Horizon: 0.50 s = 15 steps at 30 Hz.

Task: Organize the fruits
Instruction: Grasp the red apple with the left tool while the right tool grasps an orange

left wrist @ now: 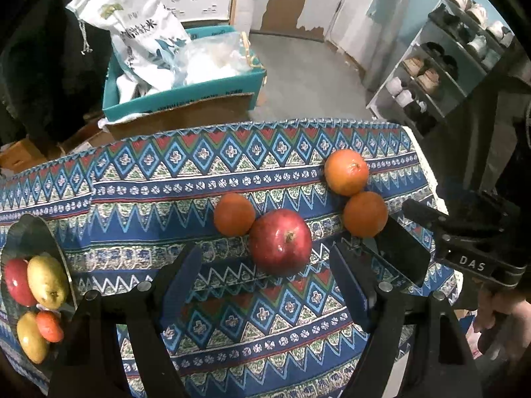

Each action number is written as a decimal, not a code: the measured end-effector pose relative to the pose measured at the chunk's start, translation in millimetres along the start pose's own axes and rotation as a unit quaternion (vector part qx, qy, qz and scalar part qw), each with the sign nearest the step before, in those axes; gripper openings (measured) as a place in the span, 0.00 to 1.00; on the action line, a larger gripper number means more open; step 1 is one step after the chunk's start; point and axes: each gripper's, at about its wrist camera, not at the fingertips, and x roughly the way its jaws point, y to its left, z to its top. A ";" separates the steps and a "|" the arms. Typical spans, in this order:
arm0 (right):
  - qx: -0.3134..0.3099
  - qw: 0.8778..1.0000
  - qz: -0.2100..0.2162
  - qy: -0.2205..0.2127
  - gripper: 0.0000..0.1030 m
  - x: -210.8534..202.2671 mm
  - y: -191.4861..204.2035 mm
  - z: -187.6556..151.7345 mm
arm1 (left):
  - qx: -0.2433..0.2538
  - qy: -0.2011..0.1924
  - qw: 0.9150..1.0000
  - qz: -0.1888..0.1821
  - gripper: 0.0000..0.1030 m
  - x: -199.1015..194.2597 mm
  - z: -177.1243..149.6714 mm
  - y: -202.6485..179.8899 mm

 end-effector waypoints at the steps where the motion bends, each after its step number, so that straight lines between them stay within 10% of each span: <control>1: 0.000 1.000 0.001 0.006 0.74 6.8 -1.1 -1.6 | 0.004 0.003 1.000 0.003 0.78 5.8 -0.5 -1.3; 15: 0.010 0.998 0.016 0.054 0.74 68.6 -10.7 -14.0 | -0.017 0.046 0.999 -0.009 0.78 61.7 -4.2 -2.2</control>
